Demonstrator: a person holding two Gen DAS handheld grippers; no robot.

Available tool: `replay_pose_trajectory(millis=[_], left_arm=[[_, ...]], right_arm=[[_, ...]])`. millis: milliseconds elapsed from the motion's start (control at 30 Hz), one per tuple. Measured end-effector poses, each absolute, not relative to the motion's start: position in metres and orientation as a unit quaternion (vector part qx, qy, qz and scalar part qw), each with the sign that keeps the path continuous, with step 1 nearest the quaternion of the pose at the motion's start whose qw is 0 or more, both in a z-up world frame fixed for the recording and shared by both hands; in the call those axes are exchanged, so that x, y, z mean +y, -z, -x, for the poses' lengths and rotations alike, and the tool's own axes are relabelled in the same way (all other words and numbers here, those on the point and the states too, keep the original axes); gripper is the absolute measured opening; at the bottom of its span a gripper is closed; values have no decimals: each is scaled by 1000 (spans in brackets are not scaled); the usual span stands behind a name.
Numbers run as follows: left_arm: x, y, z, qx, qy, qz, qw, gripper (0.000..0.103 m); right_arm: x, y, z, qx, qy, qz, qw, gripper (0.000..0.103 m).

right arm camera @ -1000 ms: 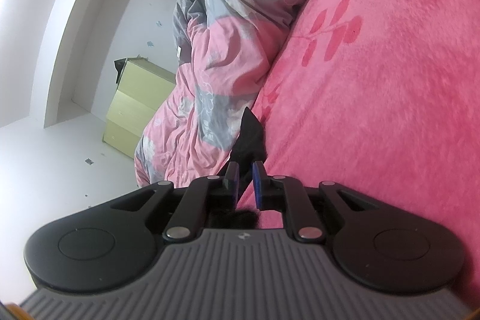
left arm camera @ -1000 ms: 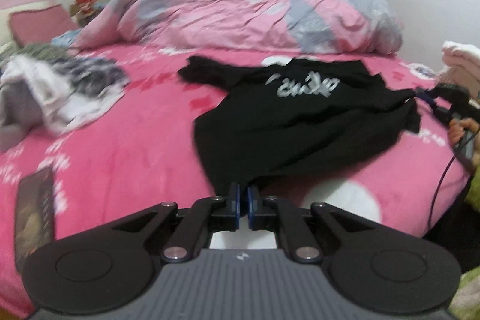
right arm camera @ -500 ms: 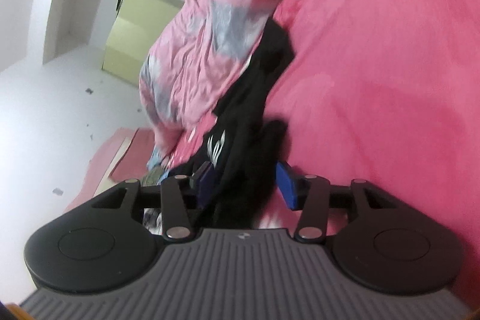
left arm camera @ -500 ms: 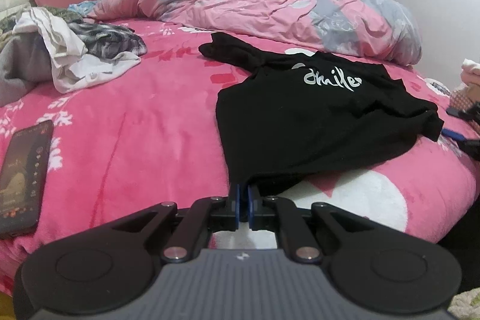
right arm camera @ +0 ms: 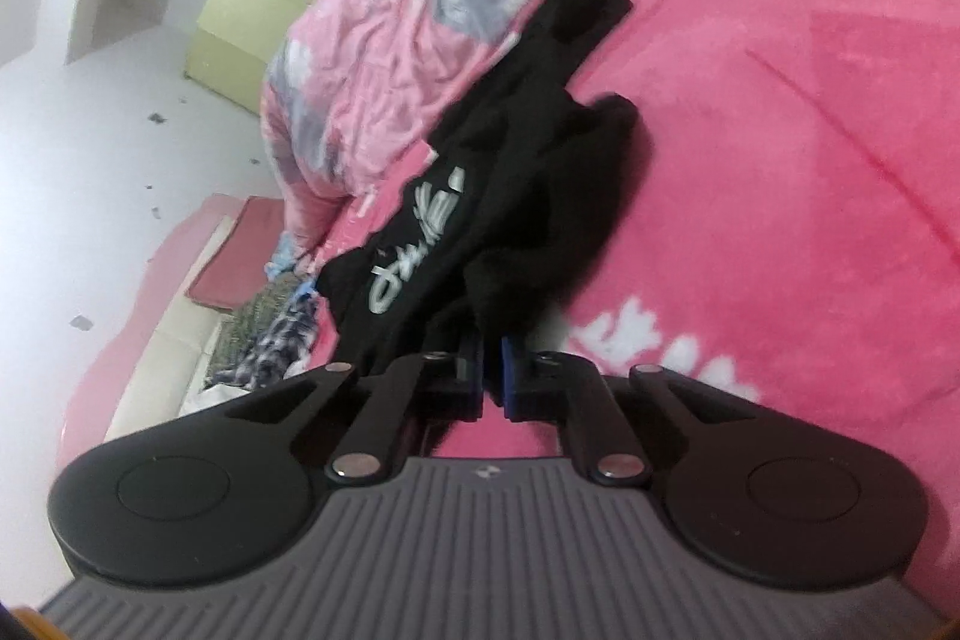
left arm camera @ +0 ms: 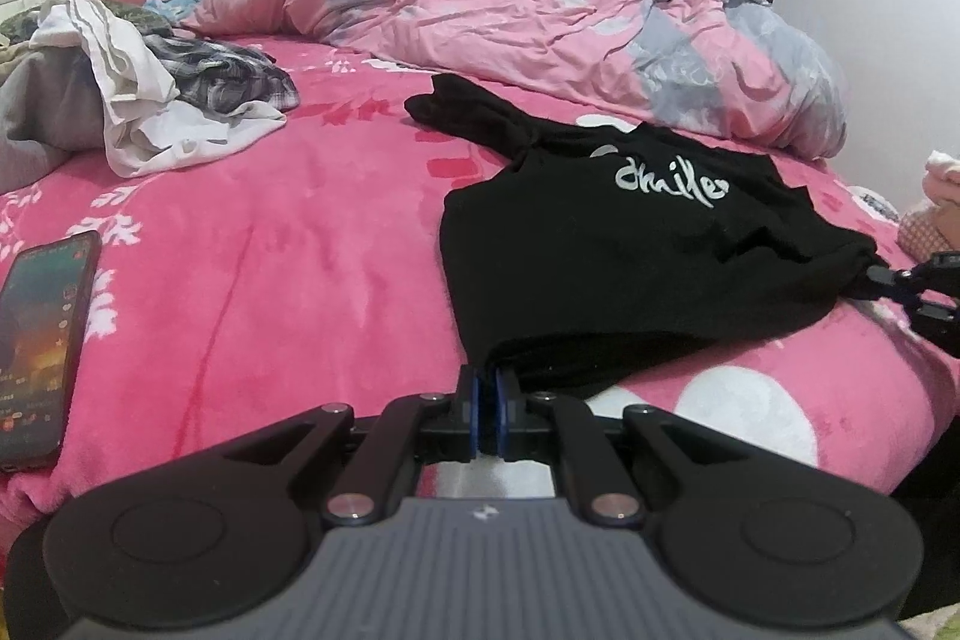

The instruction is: Fold clothes

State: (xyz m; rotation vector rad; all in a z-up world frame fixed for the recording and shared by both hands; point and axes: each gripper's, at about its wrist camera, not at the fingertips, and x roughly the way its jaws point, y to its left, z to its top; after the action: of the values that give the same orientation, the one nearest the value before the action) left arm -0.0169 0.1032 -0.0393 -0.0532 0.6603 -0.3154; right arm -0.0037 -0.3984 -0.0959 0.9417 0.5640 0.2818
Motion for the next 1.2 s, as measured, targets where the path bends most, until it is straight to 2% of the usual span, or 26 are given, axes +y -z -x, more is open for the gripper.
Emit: replay_pose_trajectory(millis=[233,433,500,567,633,700,867,967,1200], left_arm=[[101,36,23,327,173,26,929,6],[93,37,30,345,186,0,920,7],[95,35,32,356,189,-7,915,15],[98,31,34,364,190,-14,912,29],[103,24,38,357,191,-16,914,37],[111,14,38,356,202,4,913,43],[126,-13,23,325,229,79,914,52],[114,-22,1,305,235,85,919,53],[47,13,-49,342,255,33,904,48]], right_arm=[[-420,50,68,233,-151,-437,856,3],[-422,70,90,304,-93,-407,856,4],[-418,82,88,338,-71,-395,851,8],[-418,84,88,349,-59,-389,850,13],[-425,76,92,337,-59,-391,854,39],[-431,61,95,321,-53,-376,867,51],[-447,16,80,272,-68,-342,897,54],[-443,-4,45,257,-99,-317,907,55],[-372,-21,-81,317,-168,-227,905,55]])
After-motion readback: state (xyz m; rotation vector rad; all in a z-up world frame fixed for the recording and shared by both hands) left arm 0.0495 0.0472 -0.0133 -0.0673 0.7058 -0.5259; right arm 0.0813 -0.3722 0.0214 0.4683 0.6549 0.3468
